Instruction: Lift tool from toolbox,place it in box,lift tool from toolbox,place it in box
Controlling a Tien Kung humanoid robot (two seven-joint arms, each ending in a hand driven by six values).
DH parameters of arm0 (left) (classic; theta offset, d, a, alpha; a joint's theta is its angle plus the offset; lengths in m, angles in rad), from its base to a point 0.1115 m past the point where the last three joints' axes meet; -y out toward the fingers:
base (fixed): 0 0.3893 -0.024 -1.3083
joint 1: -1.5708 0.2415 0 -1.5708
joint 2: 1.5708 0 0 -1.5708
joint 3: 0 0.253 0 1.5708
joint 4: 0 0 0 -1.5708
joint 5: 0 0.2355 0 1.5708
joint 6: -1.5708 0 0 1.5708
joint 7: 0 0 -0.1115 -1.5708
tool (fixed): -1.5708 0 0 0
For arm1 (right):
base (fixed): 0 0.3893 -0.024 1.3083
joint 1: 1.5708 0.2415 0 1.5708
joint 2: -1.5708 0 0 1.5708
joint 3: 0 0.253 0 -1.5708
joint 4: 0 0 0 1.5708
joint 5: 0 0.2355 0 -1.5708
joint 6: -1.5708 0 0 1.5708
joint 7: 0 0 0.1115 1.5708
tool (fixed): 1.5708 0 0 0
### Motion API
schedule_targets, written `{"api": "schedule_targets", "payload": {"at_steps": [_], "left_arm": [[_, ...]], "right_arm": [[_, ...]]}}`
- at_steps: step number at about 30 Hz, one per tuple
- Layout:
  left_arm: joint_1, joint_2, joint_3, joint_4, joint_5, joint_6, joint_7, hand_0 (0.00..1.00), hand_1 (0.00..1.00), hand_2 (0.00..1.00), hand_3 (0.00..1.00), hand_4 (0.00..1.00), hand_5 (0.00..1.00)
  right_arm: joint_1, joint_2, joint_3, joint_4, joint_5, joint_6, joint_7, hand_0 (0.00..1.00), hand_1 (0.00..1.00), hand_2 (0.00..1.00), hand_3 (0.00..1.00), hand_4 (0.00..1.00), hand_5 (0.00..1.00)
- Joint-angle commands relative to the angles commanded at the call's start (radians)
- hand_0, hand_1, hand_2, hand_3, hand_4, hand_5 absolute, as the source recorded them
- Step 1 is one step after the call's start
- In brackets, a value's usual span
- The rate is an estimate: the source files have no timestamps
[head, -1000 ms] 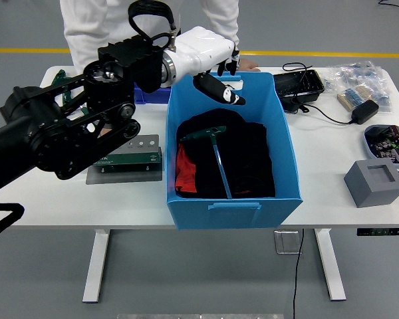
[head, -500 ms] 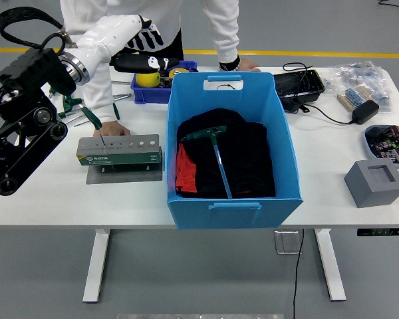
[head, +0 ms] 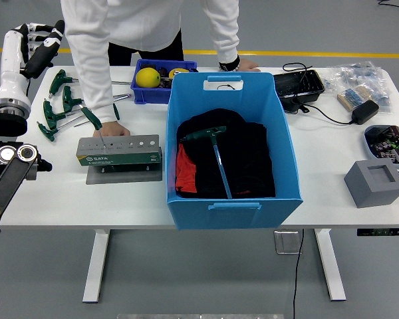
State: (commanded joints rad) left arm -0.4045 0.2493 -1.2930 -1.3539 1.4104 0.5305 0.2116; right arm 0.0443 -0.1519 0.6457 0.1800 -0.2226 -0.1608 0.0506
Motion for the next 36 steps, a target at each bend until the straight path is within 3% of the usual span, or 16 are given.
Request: {"api": "schedule_targets", "payload": {"at_steps": [8,15,16,17,22,23,36], "left_arm": [[0.09,0.006,0.033,0.028,-0.338,0.038,-0.067,0.346,0.487,0.607,0.675,0.693,0.683],[0.146,0.025,0.046,0.033,-0.624,0.05,-0.066,0.358,0.507,0.636,0.697,0.69,0.685],[0.149,0.027,0.049,0.033,-0.663,0.055,-0.065,0.358,0.507,0.636,0.697,0.69,0.685],[0.152,0.028,0.051,0.033,-0.708,0.061,-0.062,0.32,0.488,0.642,0.765,0.695,0.709],[0.15,0.032,0.065,0.038,-0.908,0.082,-0.034,0.32,0.488,0.642,0.765,0.695,0.709],[0.149,0.031,0.068,0.039,-0.923,0.078,-0.029,0.294,0.463,0.637,0.807,0.704,0.739],[0.105,0.041,0.139,0.059,-1.029,0.034,0.005,0.27,0.417,0.627,0.836,0.719,0.799]], "right_arm": [[-0.003,0.003,0.012,0.0,-0.014,0.001,-0.002,0.712,0.704,0.759,0.613,0.845,0.725],[-0.007,0.005,0.015,0.0,-0.022,0.001,-0.004,0.711,0.704,0.759,0.612,0.844,0.728],[-0.007,0.005,0.015,0.0,-0.022,0.002,-0.004,0.711,0.704,0.759,0.612,0.844,0.728],[-0.007,0.005,0.015,0.0,-0.021,0.002,-0.004,0.714,0.704,0.759,0.612,0.843,0.727],[-0.006,0.004,0.011,0.0,-0.023,0.003,-0.004,0.714,0.704,0.759,0.612,0.843,0.727],[-0.005,0.003,0.011,0.0,-0.023,0.003,-0.004,0.713,0.704,0.759,0.612,0.842,0.725],[0.007,-0.001,-0.012,0.0,-0.006,0.003,-0.002,0.712,0.705,0.758,0.612,0.834,0.718]]}}
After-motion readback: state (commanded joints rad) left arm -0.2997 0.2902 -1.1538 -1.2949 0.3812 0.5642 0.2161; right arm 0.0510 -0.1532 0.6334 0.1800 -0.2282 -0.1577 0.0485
